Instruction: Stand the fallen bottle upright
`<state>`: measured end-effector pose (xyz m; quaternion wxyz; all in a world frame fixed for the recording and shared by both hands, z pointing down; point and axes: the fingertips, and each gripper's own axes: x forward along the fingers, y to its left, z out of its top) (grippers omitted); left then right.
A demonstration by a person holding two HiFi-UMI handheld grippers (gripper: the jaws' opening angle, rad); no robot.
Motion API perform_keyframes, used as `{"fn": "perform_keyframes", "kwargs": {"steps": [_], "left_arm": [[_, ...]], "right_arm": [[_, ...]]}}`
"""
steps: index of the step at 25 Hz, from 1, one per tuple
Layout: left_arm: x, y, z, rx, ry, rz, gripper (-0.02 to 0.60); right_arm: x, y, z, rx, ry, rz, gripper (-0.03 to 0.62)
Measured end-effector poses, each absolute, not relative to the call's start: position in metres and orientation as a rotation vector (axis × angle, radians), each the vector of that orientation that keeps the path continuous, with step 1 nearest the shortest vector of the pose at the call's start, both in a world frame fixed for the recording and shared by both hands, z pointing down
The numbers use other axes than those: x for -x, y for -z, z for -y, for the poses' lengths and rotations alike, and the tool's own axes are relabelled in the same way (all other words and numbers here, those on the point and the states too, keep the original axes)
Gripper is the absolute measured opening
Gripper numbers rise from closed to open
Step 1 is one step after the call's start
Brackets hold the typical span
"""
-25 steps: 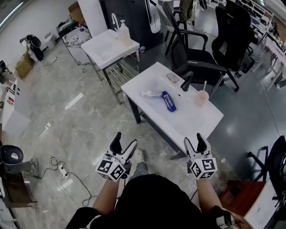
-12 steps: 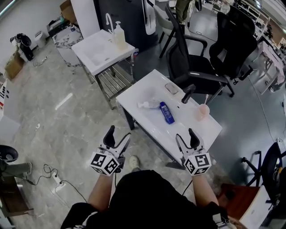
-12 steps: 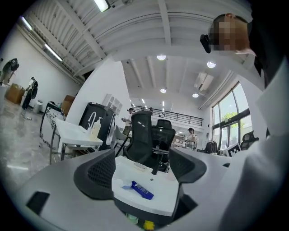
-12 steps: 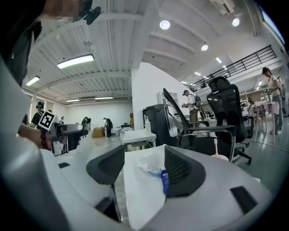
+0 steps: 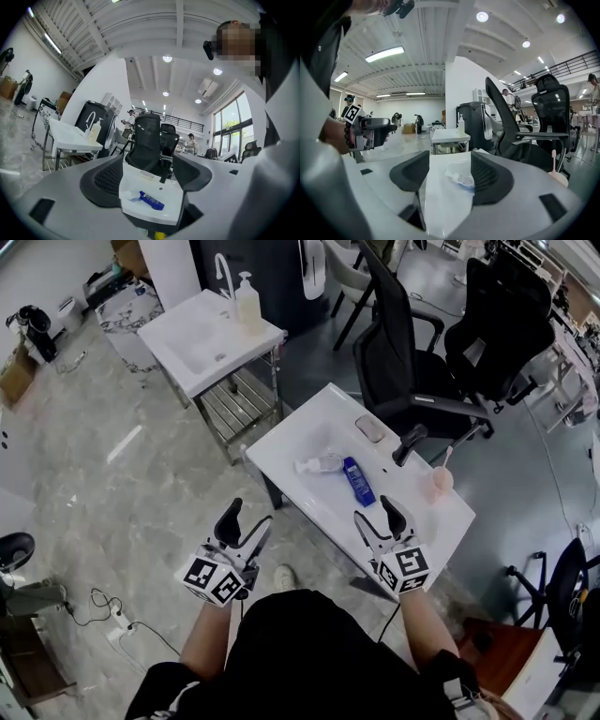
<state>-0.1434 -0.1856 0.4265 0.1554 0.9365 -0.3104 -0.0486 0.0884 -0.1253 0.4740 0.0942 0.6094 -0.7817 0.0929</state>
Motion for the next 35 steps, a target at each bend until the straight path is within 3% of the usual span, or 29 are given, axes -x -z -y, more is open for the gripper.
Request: {"fn": "perform_keyframes", "kwargs": {"steps": [35], "left_arm": [[0.204, -0.455, 0.263, -2.506, 0.116, 1.081, 0.348]], "right_arm": [[-0.027, -0.654, 0.289, -0.951, -0.104, 2.056, 0.262]]}}
